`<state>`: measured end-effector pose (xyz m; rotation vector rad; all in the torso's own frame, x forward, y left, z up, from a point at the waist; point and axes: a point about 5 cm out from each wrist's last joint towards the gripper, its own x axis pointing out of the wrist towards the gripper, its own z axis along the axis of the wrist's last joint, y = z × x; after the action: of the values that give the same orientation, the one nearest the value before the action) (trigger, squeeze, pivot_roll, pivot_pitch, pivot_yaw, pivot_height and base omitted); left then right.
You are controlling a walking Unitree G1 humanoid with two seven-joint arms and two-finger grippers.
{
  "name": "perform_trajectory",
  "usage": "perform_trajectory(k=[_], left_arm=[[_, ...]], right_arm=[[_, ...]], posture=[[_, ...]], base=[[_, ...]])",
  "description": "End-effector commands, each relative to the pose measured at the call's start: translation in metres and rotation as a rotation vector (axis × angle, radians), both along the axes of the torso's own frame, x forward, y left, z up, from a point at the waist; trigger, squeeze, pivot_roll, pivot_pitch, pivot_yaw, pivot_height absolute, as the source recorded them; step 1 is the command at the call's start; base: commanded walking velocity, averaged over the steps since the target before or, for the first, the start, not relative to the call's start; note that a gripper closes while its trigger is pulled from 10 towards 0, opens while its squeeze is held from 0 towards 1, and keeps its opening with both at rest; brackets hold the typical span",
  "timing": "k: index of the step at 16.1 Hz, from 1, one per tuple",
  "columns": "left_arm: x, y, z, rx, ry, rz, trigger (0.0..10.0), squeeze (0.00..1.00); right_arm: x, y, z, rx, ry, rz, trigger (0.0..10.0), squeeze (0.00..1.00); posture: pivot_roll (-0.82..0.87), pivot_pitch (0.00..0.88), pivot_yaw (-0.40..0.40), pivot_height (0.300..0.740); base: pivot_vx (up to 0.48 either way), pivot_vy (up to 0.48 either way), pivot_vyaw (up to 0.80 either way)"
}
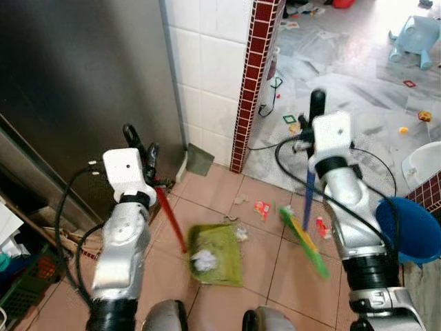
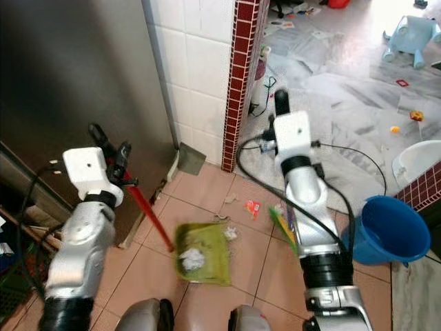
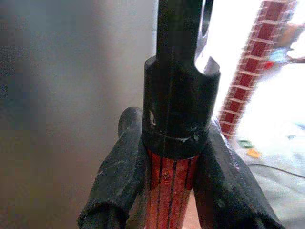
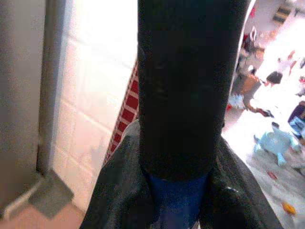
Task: Sweep floor
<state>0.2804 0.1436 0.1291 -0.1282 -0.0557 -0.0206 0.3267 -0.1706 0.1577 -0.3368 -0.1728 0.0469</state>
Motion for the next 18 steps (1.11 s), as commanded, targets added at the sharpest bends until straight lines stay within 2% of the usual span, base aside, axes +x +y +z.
perform_trajectory(k=[1, 4, 6, 18], left_arm=[[-0.003, -0.005, 0.009, -0.035, -0.038, -0.052, 10.0, 0.0], [-0.012, -0.011, 0.0, -0.012, 0.002, -0.119, 10.0, 0.0], [-0.014, -0.014, -0.007, -0.024, 0.029, -0.138, 10.0, 0.0], [-0.01, -0.017, -0.013, -0.045, 0.05, -0.14, 10.0, 0.0]], right_arm=[[-0.001, 0.003, 0.004, -0.018, -0.037, 0.007, 10.0, 0.0], [-0.006, 0.001, -0.014, 0.032, 0.017, -0.024, 10.0, 0.0], [-0.009, 0.001, -0.02, 0.029, 0.029, -0.029, 10.0, 0.0], [-0.009, -0.004, -0.029, 0.011, 0.051, -0.037, 10.0, 0.0]], posture=[[-0.06, 0.033, 0.004, 0.74], [-0.06, 0.024, 0.011, 0.74], [-0.07, 0.01, 0.021, 0.74], [-0.09, 0.0, 0.009, 0.74]], base=[[0.0, 0.0, 0.0], [0.0, 0.0, 0.0], [0.0, 0.0, -0.8], [0.0, -0.295, -0.8]])
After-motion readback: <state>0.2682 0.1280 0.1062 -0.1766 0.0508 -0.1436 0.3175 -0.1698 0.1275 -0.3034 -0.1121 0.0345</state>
